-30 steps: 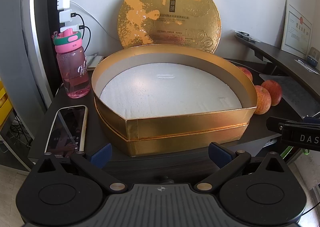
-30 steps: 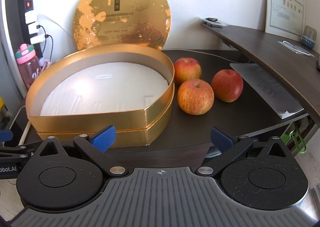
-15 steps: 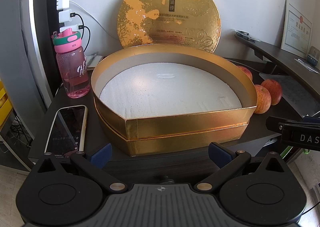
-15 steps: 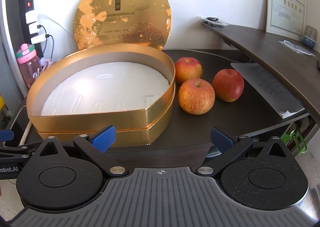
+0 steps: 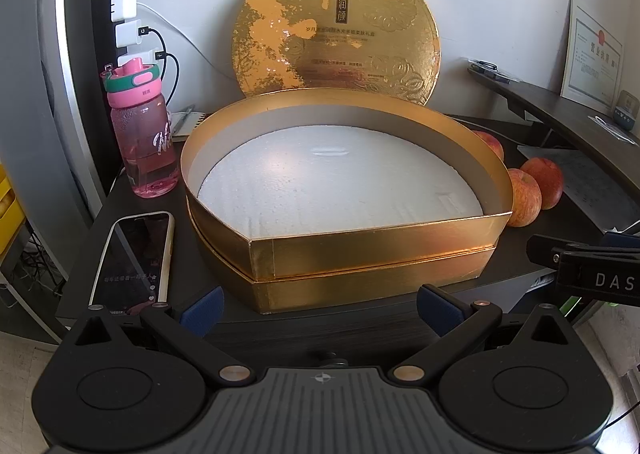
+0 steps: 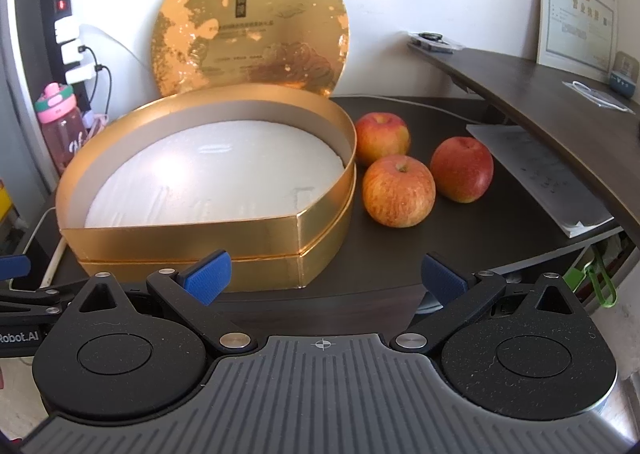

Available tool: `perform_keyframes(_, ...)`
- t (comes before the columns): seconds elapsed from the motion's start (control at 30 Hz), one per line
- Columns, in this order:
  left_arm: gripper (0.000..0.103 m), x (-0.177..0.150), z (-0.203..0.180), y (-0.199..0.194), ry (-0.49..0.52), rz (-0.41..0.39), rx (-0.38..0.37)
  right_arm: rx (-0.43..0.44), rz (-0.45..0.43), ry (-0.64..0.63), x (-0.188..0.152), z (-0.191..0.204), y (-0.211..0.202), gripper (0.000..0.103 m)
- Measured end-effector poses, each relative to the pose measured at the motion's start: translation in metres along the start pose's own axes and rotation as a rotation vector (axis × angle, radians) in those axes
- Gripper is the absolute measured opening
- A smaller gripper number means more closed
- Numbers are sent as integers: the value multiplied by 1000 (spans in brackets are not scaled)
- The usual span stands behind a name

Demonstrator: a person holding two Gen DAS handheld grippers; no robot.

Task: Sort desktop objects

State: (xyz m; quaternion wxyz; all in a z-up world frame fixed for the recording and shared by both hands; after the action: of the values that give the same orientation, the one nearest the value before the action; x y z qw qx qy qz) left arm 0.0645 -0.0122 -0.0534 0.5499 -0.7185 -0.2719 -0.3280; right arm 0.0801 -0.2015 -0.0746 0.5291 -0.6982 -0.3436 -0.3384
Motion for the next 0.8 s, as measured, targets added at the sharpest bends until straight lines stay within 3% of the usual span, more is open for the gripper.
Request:
perform_keyframes(0.43, 103, -1, 1, 2, -1, 13, 3, 2, 8, -5, 0, 2, 2, 103)
perform_keyframes(0.8, 103, 0, -5, 2, 6, 14, -38, 17, 18, 9, -2, -1, 6, 103)
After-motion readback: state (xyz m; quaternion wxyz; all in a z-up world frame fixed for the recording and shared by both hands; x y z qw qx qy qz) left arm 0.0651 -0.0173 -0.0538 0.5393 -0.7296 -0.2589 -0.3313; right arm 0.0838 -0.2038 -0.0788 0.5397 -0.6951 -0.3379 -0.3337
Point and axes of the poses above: each gripper's, at about its wrist camera, not at the fingertips, and y roughly the way its jaws point, z to its left, x to its top, the point moved 8 cm from there along y, roughly the way its jaws point, and after that the axes turned 13 degrees about -x, right-handed, at the moved point
